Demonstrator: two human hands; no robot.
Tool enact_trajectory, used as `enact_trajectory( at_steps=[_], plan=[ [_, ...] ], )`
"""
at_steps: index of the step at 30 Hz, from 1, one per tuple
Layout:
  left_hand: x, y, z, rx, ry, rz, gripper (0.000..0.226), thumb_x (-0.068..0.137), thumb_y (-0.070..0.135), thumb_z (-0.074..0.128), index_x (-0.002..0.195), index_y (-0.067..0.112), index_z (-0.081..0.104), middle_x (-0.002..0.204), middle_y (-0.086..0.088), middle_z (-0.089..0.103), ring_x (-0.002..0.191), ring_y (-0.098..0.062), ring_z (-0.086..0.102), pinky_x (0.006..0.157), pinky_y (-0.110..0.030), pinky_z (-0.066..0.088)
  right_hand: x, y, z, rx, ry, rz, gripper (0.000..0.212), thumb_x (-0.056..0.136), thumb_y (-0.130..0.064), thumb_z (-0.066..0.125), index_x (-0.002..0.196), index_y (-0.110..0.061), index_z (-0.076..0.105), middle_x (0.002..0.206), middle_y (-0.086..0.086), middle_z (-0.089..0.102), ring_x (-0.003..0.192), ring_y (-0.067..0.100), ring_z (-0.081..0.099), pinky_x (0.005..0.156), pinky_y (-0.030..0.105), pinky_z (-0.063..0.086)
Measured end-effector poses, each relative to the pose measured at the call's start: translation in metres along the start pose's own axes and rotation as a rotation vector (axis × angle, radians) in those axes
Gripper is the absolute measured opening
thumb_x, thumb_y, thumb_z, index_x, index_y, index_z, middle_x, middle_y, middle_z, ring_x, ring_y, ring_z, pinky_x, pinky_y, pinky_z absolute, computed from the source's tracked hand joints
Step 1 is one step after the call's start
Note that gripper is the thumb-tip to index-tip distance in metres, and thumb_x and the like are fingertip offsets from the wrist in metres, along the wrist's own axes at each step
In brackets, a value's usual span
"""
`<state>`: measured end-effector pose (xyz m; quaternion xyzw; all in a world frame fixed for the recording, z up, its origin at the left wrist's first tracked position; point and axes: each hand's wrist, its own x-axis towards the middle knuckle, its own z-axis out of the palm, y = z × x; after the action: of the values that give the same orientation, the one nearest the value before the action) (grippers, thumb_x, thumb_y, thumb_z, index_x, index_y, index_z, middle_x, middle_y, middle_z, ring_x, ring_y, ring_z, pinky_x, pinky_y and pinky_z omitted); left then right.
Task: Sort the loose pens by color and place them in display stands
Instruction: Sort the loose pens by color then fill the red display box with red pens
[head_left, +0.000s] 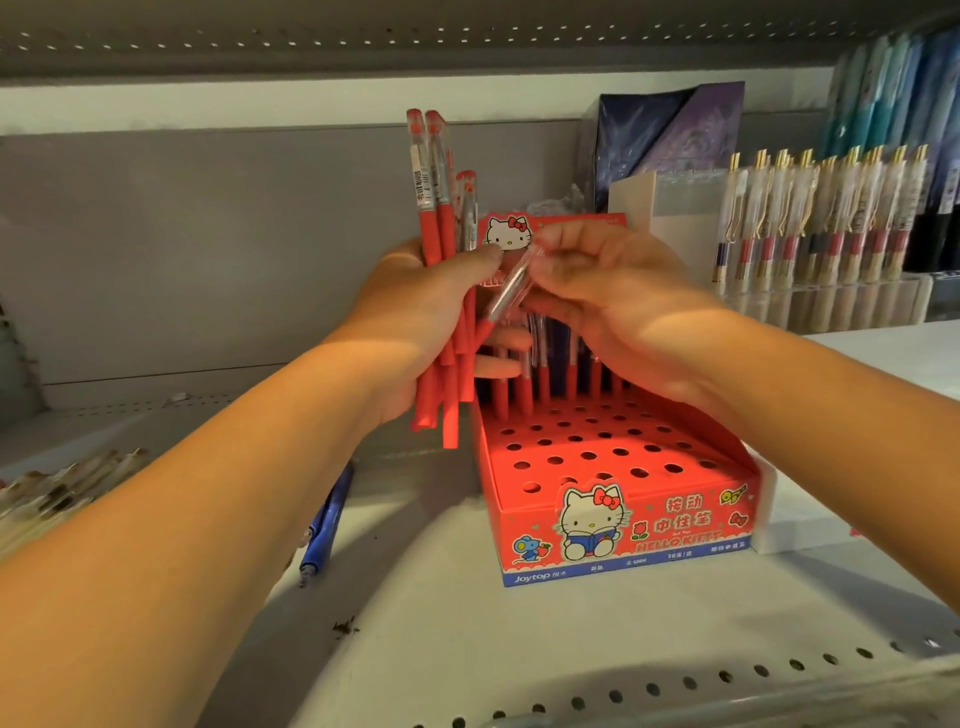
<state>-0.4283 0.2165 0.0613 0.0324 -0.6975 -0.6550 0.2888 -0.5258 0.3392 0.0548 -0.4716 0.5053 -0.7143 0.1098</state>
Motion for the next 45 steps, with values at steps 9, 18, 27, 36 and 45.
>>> enact_trajectory(
  at_steps=[9,18,27,36,45],
  plan=[
    [0.007,-0.007,-0.006,0.253,0.115,0.097,0.017,0.092,0.017,0.066,0.081,0.016,0.053,0.058,0.0,0.055,0.04,-0.013,0.05,0.04,-0.023,0.045,0.01,-0.003,-0.018,-0.235,0.308,-0.042,0.018,0.097,-0.002,0.055,0.094,-0.019,0.058,0.085,0.002,0.067,0.072,0.013,0.069,0.064,0.034,0.061],
    [0.002,-0.004,-0.002,0.145,0.064,0.023,0.022,0.091,0.027,0.068,0.079,0.017,0.052,0.058,-0.001,0.055,0.04,-0.014,0.044,0.038,-0.023,0.037,0.012,0.009,-0.019,-0.462,0.251,-0.139,0.027,0.096,-0.001,0.056,0.09,-0.027,0.057,0.086,-0.002,0.061,0.069,0.003,0.066,0.063,0.034,0.062],
    [0.0,-0.001,-0.001,0.118,0.048,-0.033,0.021,0.091,0.025,0.067,0.079,0.018,0.052,0.058,-0.001,0.054,0.038,-0.012,0.041,0.037,-0.019,0.032,0.013,0.016,-0.024,-0.584,0.247,-0.125,0.032,0.093,-0.003,0.061,0.084,-0.033,0.057,0.088,0.002,0.06,0.083,0.027,0.066,0.065,0.048,0.061],
    [-0.002,-0.002,-0.001,0.122,-0.019,-0.096,0.023,0.091,0.03,0.068,0.084,0.014,0.053,0.059,-0.002,0.054,0.039,-0.012,0.042,0.036,-0.018,0.032,0.011,0.023,-0.029,-0.831,0.083,0.011,0.022,0.088,-0.008,0.069,0.079,-0.028,0.064,0.078,-0.005,0.063,0.066,0.004,0.064,0.052,0.017,0.055],
    [0.0,-0.008,-0.003,0.247,-0.144,-0.007,0.023,0.088,0.018,0.071,0.074,0.01,0.055,0.058,-0.01,0.051,0.041,-0.019,0.044,0.038,-0.023,0.037,0.007,-0.001,-0.013,-0.406,0.172,-0.137,0.016,0.091,-0.012,0.066,0.083,-0.025,0.068,0.071,-0.01,0.068,0.062,0.003,0.063,0.053,0.021,0.049]
  ],
)
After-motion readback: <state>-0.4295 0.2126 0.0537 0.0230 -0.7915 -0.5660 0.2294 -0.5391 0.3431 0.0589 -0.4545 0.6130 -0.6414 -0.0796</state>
